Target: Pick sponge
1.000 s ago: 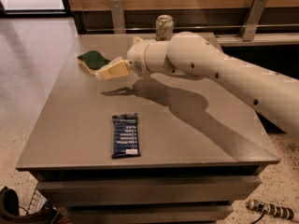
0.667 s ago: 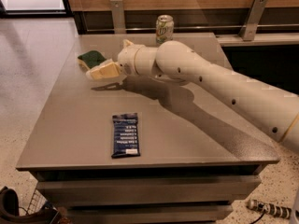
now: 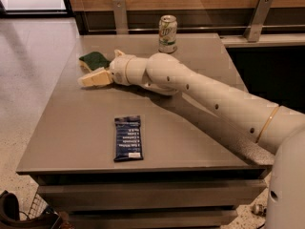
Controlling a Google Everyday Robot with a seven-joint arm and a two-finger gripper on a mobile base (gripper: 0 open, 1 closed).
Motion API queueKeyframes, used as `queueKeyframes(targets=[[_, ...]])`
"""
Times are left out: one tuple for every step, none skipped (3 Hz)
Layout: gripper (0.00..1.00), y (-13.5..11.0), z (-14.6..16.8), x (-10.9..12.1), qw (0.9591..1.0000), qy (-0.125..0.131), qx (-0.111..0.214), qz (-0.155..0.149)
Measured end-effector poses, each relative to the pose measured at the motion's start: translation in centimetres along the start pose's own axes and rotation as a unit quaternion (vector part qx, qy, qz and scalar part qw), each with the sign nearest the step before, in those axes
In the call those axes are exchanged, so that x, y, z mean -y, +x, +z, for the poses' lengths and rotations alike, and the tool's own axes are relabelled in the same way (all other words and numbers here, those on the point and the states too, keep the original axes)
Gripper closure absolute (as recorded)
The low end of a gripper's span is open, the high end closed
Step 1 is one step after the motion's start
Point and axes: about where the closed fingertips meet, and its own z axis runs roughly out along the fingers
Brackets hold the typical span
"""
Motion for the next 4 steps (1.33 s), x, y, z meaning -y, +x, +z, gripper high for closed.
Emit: queueKeyframes(targets=[[0.26,1.37,0.91,-0.55,0.9998,-0.006,-0.003,0.017],[0.57,0.88,0.87,-0.58,0.9998,-0.006,-0.003,0.018],[0.8,0.87,0.87,-0.58,0.9998,-0.006,-0.003,0.018],[1.0,0.86,1.06,-0.81,0.9998,-0.008,-0.003,0.018]])
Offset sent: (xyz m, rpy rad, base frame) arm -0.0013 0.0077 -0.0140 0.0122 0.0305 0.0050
